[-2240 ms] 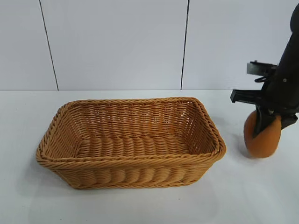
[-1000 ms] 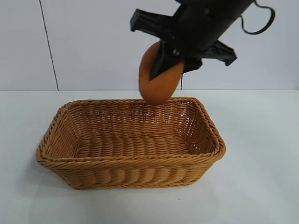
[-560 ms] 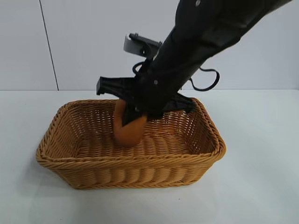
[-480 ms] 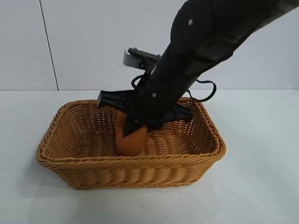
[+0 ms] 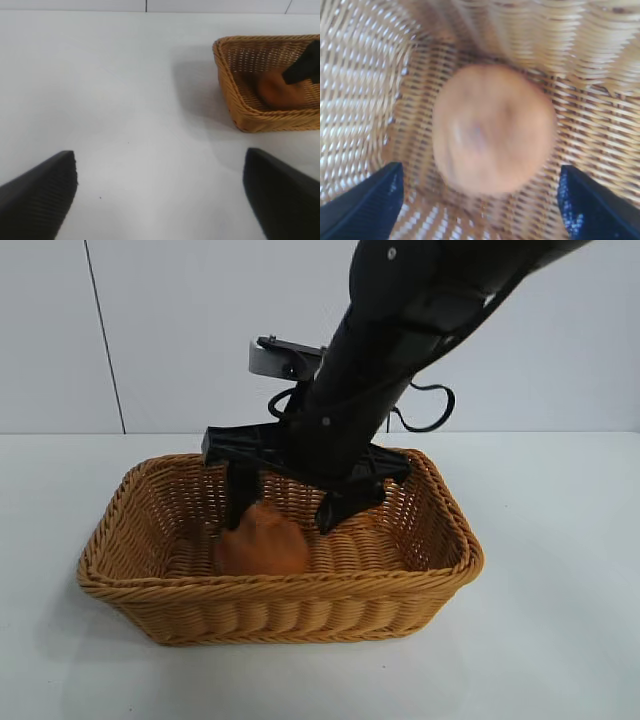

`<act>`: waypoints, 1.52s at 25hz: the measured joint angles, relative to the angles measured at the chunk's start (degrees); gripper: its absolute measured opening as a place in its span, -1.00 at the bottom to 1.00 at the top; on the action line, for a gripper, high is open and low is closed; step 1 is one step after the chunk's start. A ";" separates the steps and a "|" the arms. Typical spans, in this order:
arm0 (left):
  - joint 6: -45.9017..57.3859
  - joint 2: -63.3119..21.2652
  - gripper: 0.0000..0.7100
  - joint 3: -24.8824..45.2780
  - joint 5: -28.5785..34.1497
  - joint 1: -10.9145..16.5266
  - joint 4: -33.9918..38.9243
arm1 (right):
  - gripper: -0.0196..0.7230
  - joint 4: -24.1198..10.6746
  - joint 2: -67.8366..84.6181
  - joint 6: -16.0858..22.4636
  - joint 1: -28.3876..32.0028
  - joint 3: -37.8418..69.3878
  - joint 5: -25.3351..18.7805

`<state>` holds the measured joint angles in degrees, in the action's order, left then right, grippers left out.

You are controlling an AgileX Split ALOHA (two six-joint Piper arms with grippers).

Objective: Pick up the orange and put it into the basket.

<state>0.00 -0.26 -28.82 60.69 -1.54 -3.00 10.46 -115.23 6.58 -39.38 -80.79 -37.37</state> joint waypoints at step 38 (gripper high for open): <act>0.00 0.00 0.81 0.00 0.12 0.00 0.00 | 0.64 -16.62 0.15 0.81 30.83 -19.84 -32.43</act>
<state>0.00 -0.26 -28.82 60.82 -1.54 -3.00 -6.16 -115.08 7.39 -8.55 -100.62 -69.80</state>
